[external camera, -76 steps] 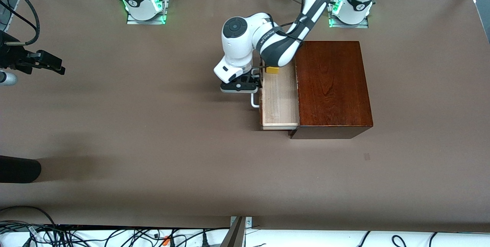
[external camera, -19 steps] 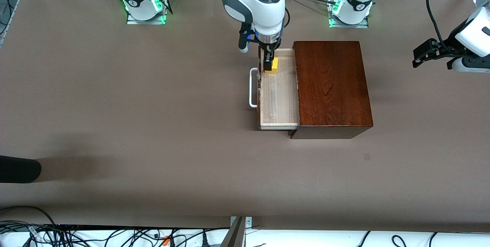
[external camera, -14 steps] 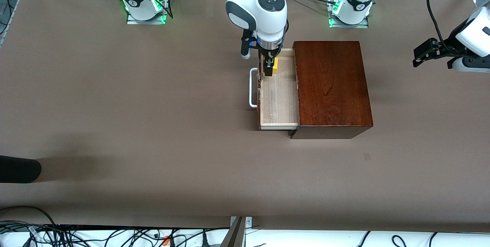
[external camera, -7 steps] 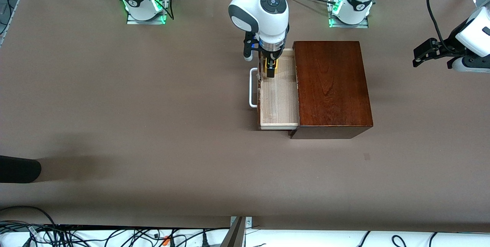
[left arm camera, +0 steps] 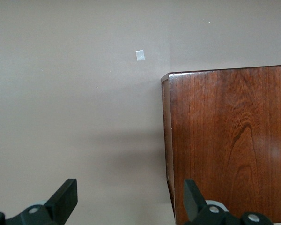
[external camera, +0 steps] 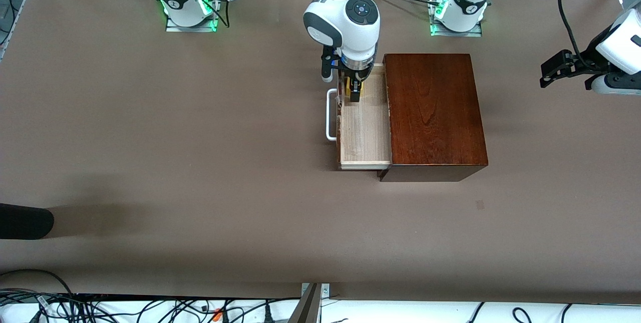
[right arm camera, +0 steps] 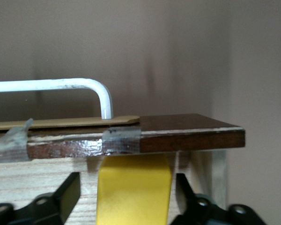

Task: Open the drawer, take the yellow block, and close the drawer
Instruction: 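Close the right gripper on the yellow block and lift it out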

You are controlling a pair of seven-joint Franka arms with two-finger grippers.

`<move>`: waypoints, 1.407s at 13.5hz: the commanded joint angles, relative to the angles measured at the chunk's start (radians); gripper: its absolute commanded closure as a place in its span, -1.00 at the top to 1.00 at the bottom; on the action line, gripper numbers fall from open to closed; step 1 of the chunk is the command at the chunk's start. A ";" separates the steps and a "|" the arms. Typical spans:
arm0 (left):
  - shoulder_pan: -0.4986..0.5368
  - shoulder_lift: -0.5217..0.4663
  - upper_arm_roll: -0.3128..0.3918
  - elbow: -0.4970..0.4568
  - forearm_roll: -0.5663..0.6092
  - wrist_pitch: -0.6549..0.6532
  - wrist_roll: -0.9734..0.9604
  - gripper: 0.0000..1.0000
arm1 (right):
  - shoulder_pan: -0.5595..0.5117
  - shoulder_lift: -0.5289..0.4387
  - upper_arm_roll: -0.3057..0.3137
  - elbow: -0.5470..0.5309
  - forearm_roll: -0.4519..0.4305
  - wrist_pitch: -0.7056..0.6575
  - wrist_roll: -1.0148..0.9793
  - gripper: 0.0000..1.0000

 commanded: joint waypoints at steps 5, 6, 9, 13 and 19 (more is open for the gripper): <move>0.004 0.015 0.002 0.035 -0.027 -0.024 0.003 1.00 | 0.003 -0.047 -0.005 0.045 -0.007 -0.097 0.011 -0.96; 0.004 0.015 0.002 0.035 -0.027 -0.024 0.001 1.00 | 0.003 -0.059 -0.005 0.081 -0.005 -0.140 0.011 -0.96; 0.004 0.015 0.002 0.035 -0.027 -0.024 0.001 1.00 | -0.002 -0.075 -0.005 0.191 0.021 -0.285 -0.057 -0.96; 0.004 0.015 0.002 0.035 -0.027 -0.024 0.001 1.00 | -0.097 -0.182 -0.014 0.184 0.074 -0.420 -0.405 -0.96; 0.004 0.015 0.003 0.035 -0.027 -0.024 0.003 1.00 | -0.356 -0.233 -0.017 0.148 0.119 -0.525 -1.024 -0.96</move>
